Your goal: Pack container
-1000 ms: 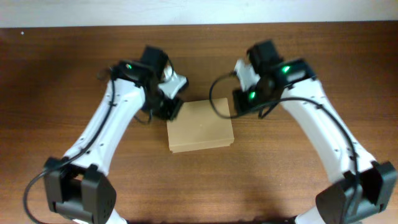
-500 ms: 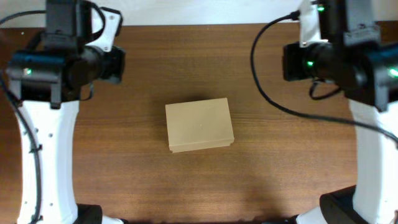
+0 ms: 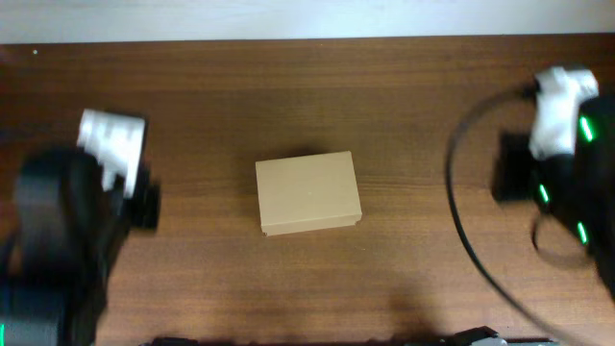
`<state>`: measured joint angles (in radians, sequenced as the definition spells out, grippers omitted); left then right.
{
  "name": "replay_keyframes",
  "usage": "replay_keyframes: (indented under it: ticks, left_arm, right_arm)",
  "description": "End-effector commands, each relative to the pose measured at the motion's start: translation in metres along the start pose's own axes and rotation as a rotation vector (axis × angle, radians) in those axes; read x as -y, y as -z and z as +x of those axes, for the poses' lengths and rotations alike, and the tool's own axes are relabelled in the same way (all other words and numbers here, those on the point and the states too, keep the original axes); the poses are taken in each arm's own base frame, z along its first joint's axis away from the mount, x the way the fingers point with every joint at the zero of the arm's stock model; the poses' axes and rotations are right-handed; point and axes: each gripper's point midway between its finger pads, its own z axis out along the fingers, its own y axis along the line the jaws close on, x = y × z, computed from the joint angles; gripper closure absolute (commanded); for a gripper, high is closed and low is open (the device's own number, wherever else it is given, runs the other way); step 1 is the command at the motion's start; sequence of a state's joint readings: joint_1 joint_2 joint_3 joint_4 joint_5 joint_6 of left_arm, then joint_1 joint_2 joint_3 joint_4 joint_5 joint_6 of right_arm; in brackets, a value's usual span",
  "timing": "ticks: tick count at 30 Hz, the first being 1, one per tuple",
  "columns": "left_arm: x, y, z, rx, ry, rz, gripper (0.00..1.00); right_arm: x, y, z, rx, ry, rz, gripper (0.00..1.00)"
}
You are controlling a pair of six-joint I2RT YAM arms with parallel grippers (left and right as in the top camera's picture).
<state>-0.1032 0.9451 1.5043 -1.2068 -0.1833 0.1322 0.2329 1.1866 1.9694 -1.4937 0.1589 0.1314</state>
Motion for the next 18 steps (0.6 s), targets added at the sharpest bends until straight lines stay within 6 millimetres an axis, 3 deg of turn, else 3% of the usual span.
replay_keyframes:
  ticks: [1,3,6,7,8,9,10,11,18]
  left_arm:
    - [-0.004,-0.004,0.054,-0.053,0.038,-0.060,0.75]
    - [-0.002,-0.005,0.070,-0.056,0.068,-0.060,0.75]
    - [0.000,-0.009,0.074,-0.056,0.097,-0.061,0.73]
    - [0.000,-0.011,0.074,-0.060,0.099,-0.061,0.71]
    - [0.001,-0.015,0.072,-0.066,0.097,-0.060,0.65]
    - [0.001,-0.017,0.071,-0.070,0.096,-0.060,0.57]
    - [0.001,-0.019,0.071,-0.078,0.094,-0.059,0.42]
    - [0.002,-0.020,0.072,-0.083,0.093,-0.059,0.01]
    - [0.002,-0.024,0.072,-0.099,0.090,-0.057,0.01]
  right_arm:
    - [0.020,0.007,0.040,-0.020,-0.055,0.080,0.96]
    - [0.024,0.007,0.067,-0.050,-0.082,0.087,0.96]
    - [0.030,-0.002,0.098,-0.100,-0.116,0.124,0.96]
    - [0.032,-0.005,0.103,-0.109,-0.132,0.136,0.94]
    - [0.032,-0.011,0.108,-0.121,-0.138,0.140,0.85]
    - [0.032,-0.014,0.109,-0.125,-0.137,0.142,0.64]
    - [0.031,-0.018,0.109,-0.129,-0.135,0.143,0.25]
    - [0.031,-0.019,0.108,-0.129,-0.135,0.143,0.01]
    - [0.029,-0.030,0.108,-0.169,-0.127,0.151,0.01]
